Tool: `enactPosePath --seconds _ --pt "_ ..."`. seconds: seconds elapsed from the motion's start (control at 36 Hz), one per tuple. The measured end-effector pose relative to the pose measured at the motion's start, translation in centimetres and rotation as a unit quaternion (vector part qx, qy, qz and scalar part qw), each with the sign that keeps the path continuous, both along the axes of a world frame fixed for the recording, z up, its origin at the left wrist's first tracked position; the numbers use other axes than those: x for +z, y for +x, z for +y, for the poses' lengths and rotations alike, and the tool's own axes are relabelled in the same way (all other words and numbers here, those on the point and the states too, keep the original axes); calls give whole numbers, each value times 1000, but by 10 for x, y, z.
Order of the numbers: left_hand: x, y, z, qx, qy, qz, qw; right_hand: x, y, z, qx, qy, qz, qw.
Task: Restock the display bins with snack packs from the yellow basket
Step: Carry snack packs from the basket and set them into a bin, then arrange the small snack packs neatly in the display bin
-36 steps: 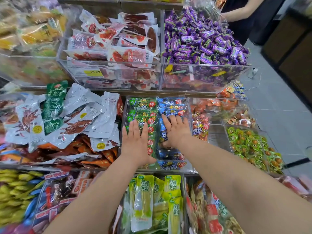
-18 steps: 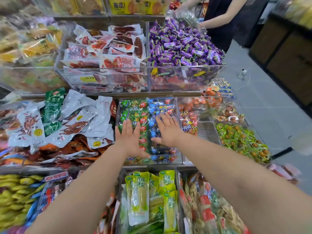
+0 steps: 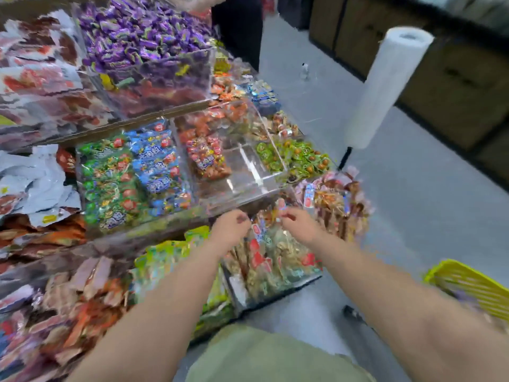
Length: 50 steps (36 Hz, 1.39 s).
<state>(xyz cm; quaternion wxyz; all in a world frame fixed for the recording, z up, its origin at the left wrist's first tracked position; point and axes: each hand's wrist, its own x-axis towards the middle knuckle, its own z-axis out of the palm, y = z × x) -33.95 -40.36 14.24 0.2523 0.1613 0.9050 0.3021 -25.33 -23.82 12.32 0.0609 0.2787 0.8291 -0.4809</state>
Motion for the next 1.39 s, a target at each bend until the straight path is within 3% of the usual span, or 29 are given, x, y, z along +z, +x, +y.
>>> enactPosePath --seconds 0.11,0.28,0.47,0.58,0.75,0.81,0.89,1.03,1.22,1.39 --pt "-36 73 35 -77 -44 -86 992 -35 112 44 -109 -36 -53 992" --pt "-90 170 55 -88 -121 -265 953 -73 290 80 -236 -58 -196 950" --pt "-133 235 65 -194 -225 -256 920 -109 463 47 -429 -237 -286 823" --pt "-135 251 87 -282 -262 -212 898 -111 524 15 -485 -307 -319 754" --pt "-126 272 146 -389 -303 -147 858 -106 550 8 -578 -368 -245 686" --pt "-125 280 167 -405 -300 -136 853 -104 549 19 -600 -365 -218 677" --pt "-127 286 195 -354 -266 -194 875 -105 546 36 -620 -360 -199 669" --pt "-131 291 239 -308 -245 -263 881 -111 540 62 -615 -355 -208 672" --pt "-137 279 314 -351 -269 -268 856 -110 529 97 -637 -362 -212 646" --pt "-146 271 375 -379 -296 -227 847 -102 521 156 -615 -315 -211 691"
